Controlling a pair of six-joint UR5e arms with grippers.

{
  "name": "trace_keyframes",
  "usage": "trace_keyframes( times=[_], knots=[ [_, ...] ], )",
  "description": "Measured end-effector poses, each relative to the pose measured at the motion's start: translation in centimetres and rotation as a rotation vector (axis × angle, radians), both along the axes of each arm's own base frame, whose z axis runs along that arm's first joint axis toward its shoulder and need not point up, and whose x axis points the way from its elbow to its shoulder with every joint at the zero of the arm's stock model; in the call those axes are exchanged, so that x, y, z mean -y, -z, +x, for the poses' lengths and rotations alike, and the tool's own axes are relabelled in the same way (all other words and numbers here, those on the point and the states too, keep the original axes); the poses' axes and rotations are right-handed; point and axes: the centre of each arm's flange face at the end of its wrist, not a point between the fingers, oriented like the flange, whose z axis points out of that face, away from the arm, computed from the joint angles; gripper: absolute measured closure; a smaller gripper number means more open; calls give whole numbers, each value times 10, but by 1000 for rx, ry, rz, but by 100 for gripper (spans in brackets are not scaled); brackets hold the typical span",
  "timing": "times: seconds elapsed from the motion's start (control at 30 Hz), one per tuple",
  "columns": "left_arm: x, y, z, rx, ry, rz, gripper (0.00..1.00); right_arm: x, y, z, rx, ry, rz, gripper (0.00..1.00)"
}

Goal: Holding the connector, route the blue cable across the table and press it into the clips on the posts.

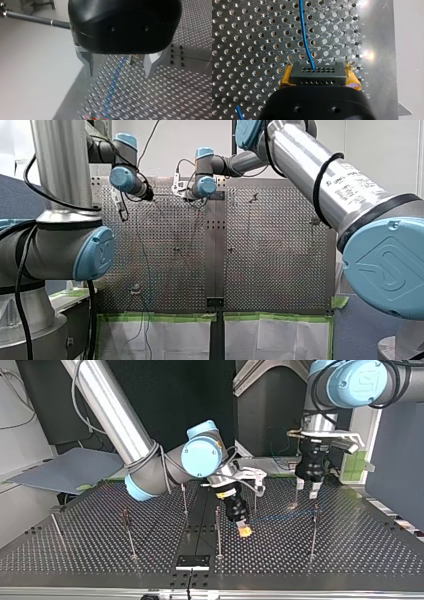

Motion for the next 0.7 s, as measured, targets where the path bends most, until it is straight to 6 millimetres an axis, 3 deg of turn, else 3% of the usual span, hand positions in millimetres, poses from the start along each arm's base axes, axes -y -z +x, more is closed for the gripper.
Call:
trace_keyframes(
  times=[0.27,0.7],
  knots=[
    [11,-16,20,52,18,66,0,0,0,0,-1,1,1,100],
    [22,-7,50,64,14,88,0,3,1,-1,-2,4,2,100]
  ],
)
